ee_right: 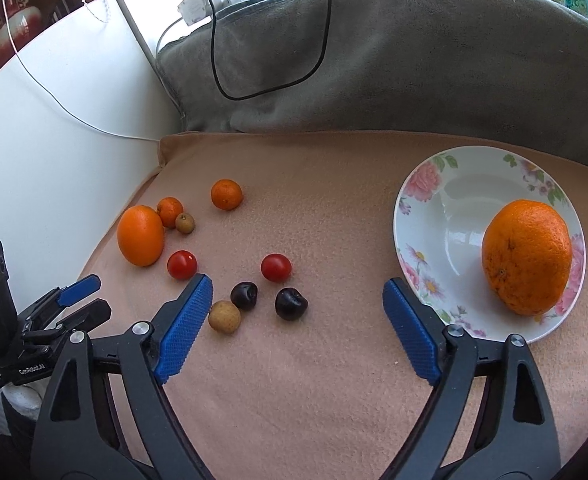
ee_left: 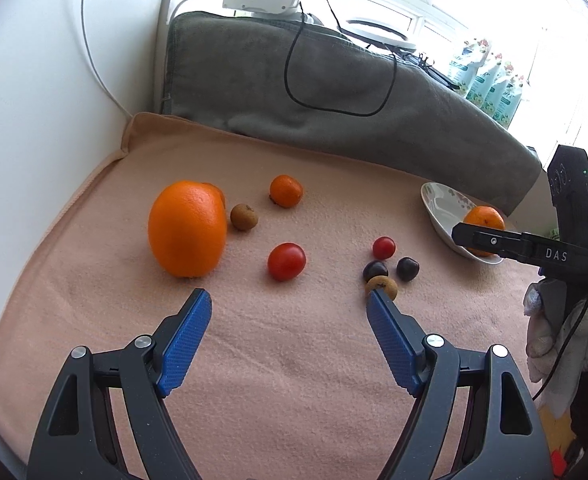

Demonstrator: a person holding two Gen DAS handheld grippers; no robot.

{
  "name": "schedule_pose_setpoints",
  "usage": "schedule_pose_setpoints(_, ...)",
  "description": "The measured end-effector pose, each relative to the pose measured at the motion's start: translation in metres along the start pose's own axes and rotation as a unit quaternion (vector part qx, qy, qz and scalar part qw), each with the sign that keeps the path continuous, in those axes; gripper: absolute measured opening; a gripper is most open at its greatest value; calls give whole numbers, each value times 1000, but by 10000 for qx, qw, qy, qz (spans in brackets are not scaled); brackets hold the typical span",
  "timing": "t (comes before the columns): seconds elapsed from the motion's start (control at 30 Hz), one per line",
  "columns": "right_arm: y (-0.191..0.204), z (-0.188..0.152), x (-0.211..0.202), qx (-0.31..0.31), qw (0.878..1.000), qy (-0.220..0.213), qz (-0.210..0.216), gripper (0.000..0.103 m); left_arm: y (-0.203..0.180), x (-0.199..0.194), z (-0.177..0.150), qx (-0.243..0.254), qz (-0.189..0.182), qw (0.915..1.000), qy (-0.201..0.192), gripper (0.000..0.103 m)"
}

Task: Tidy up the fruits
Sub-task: 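Move the right tool to the dark plum while the left tool approaches the brown kiwi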

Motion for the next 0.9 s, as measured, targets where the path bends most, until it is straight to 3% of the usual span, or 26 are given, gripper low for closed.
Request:
schedule_pose_setpoints(0.13, -5, -6, 10, 100, 9998, 164, 102, 76, -13, 2, -3, 79, -149, 9998, 54, 79)
schedule_pose_setpoints(0.3, -10, -15, 22, 219, 9988, 387, 207, 62, -33, 5, -8, 318, -326, 9989, 114, 71)
schedule_pose_setpoints(0.47, -14, -20, 31, 377, 9974, 508, 345, 58, -56, 10, -11, 526, -586, 9967, 183, 59)
schedule_pose_setpoints(0.67, -17, -22, 36, 514, 9956, 604, 494, 51, -81, 21, -13, 747, -836, 9933, 294, 55)
schedule_pose_setpoints(0.9, -15, -24, 41, 503, 9945, 692, 598, 45, -91, 40, -14, 874, -807, 9920, 416, 48)
Point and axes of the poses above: each gripper's, at about its wrist camera, not at the fingertips, and x roughly the way its jaws point, y to its left, z to its top, the point moved 10 cm from there along x, roughly the way its jaws point, and after that the axes turned 15 degrees about z, right-handed, at the moved point
